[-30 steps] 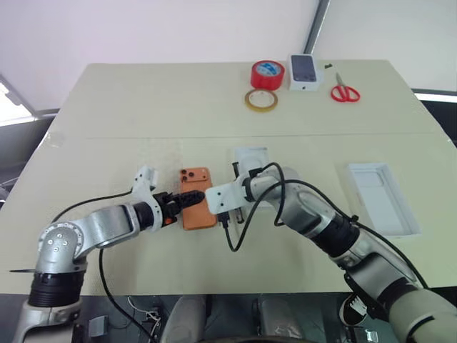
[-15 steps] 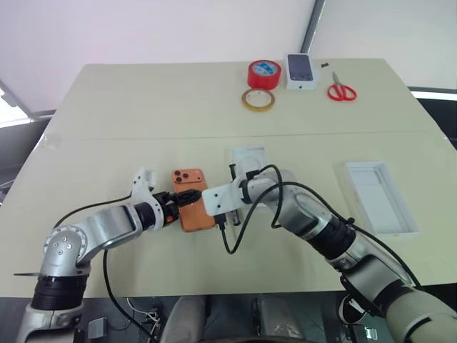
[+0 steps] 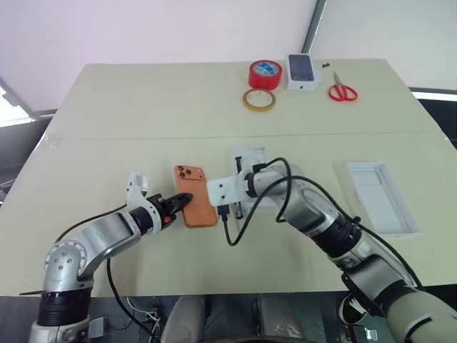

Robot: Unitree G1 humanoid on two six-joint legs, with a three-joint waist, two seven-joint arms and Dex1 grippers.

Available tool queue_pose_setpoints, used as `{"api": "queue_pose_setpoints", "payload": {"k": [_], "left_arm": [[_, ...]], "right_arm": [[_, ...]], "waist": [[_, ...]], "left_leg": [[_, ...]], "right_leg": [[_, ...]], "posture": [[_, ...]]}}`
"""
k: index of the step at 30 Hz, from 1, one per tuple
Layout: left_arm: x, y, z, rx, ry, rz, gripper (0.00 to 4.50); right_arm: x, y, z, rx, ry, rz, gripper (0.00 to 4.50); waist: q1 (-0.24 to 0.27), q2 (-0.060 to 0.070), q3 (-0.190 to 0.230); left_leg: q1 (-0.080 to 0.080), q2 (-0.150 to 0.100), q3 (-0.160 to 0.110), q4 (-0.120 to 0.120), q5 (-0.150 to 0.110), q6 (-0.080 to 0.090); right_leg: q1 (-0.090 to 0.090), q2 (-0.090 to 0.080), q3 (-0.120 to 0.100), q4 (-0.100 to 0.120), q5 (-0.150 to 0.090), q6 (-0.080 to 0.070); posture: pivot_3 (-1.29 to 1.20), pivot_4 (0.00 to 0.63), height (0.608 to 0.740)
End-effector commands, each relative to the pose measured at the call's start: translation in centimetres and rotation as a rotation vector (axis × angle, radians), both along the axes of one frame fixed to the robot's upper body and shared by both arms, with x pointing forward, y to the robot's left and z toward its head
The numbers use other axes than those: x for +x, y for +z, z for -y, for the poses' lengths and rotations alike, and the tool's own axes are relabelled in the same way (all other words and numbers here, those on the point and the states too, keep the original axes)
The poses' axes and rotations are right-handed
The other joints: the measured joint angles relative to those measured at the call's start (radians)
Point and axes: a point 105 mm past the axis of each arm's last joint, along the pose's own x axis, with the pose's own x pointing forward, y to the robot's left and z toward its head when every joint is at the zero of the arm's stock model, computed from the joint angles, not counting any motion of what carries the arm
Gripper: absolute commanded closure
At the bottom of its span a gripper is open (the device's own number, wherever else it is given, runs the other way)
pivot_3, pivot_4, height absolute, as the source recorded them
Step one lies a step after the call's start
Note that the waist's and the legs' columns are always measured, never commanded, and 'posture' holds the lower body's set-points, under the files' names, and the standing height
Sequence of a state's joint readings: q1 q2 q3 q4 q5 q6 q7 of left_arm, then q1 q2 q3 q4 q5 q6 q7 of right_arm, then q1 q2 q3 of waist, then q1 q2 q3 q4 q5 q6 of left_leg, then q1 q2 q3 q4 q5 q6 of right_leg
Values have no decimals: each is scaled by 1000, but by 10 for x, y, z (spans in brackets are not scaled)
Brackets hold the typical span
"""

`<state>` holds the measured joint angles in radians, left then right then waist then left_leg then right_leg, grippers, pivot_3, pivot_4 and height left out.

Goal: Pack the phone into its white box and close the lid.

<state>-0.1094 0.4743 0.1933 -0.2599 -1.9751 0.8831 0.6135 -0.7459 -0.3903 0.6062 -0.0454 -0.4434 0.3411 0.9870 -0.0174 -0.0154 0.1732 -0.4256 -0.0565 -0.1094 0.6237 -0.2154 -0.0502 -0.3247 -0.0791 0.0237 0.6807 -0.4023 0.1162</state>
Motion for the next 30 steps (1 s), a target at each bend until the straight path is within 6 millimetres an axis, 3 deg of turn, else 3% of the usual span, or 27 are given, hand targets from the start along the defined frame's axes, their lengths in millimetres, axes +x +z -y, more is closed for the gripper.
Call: {"api": "queue_pose_setpoints", "payload": {"k": [1, 10, 14, 22, 30], "left_arm": [[1, 9, -6, -48, 55, 41, 4490], [9, 43, 2, -156, 67, 182, 4490], [23, 57, 24, -138, -26, 204, 4490], [46, 52, 68, -142, -179, 134, 4490], [61, 38, 95, -147, -235, 109, 4490]], "right_arm": [[0, 30, 2, 67, 3, 57, 4500], [-15, 78, 37, 232, 8, 24, 4500], [-14, 90, 73, 291, -90, -5, 4500], [-2, 76, 134, 240, -321, 5, 4500], [-8, 65, 151, 229, -406, -3, 4500]], "waist": [[0, 0, 0], [6, 0, 0], [13, -1, 1], [1, -1, 1], [6, -1, 1]], "left_leg": [[0, 0, 0, 0, 0, 0], [-1, 0, 0, 1, 0, 0], [-1, 0, 0, 1, 0, 0], [-1, -1, 0, 1, -1, 1], [-2, -1, 1, 2, -1, 1]], "right_leg": [[0, 0, 0, 0, 0, 0], [1, 0, 0, -1, 0, 0], [1, 0, -1, -1, 0, 0], [1, 0, -1, -2, 0, 0], [1, 0, 0, -2, 0, 0]], "posture": [[0, 150, 740], [0, 150, 740], [0, 150, 740], [0, 150, 740], [0, 150, 740]]}}
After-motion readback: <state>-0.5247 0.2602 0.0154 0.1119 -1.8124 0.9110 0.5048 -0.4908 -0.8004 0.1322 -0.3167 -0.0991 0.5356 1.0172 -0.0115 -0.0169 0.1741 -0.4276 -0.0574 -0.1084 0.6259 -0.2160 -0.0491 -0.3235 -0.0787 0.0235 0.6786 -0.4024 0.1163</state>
